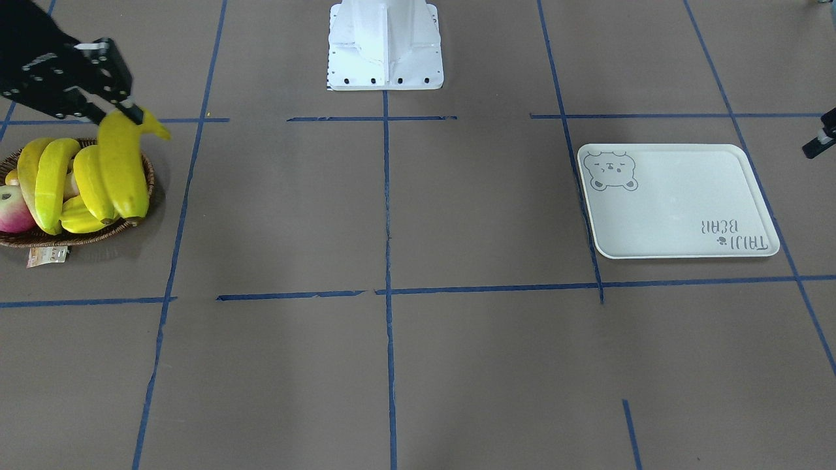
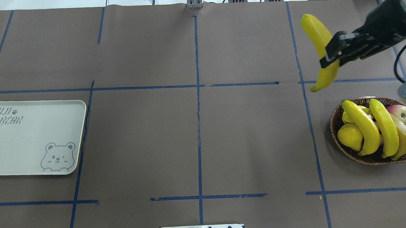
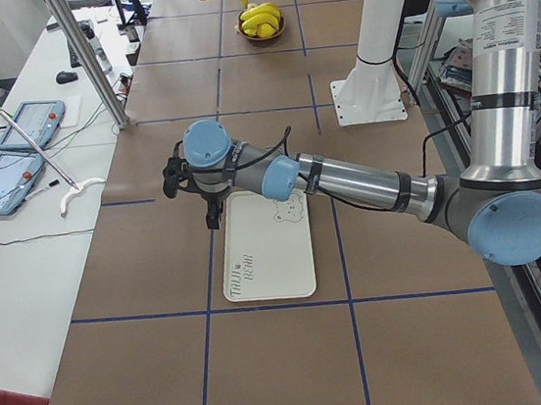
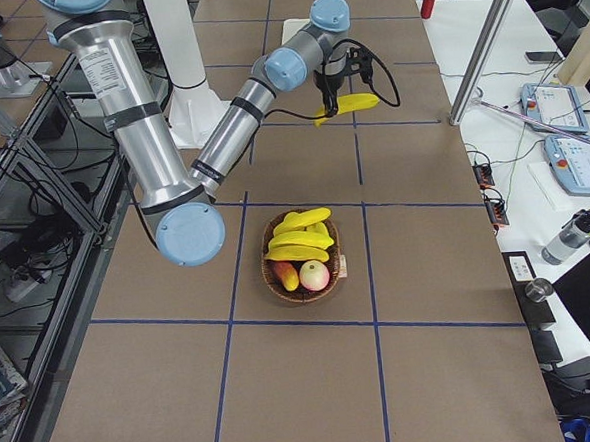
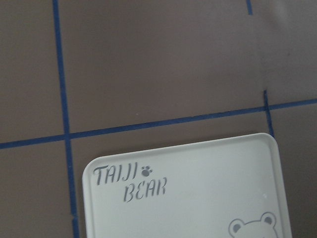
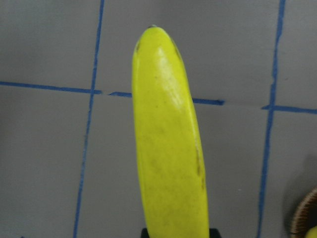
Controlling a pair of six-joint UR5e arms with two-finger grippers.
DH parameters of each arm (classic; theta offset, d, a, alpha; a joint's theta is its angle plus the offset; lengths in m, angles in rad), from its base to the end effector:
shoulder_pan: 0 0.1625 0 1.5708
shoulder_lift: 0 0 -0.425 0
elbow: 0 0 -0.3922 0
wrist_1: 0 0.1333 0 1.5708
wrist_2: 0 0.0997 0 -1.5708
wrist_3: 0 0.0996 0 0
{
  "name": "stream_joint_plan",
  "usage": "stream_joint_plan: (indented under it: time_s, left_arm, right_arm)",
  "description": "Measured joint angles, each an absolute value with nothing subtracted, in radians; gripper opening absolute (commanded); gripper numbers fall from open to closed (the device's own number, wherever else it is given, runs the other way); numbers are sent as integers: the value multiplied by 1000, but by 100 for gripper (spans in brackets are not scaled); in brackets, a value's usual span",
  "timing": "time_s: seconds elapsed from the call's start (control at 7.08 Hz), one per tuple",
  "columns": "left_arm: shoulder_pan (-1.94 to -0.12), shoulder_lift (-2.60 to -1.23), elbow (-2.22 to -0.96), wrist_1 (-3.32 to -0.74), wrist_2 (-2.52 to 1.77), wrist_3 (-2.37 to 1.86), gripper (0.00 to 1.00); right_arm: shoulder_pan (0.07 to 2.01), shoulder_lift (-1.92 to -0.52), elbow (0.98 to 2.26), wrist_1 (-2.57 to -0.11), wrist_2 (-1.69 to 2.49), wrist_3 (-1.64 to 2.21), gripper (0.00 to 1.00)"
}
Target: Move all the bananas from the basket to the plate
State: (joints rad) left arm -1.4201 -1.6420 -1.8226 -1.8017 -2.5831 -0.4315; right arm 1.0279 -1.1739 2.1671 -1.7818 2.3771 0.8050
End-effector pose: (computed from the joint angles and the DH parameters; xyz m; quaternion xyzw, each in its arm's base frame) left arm 0.0290 -0.5162 0.4544 0.0952 0.5154 0.0135 0.8516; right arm -0.2046 -0.4579 0.2045 0.0476 -0.5022 -0.0371 0.8626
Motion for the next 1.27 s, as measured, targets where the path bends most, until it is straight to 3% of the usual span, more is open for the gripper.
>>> stream_joint_plan:
  time_s: [0.57, 1.27]
  left_arm:
    - [-1135, -1900, -1788, -2167, -2506, -1239, 96]
    - [-813, -2055, -1786, -2623, -2154, -1947, 95]
  right_arm:
    - [662, -1075, 2150, -1514, 2044, 1282, 1]
    - [533, -999, 2136, -1484, 1926, 1368, 0]
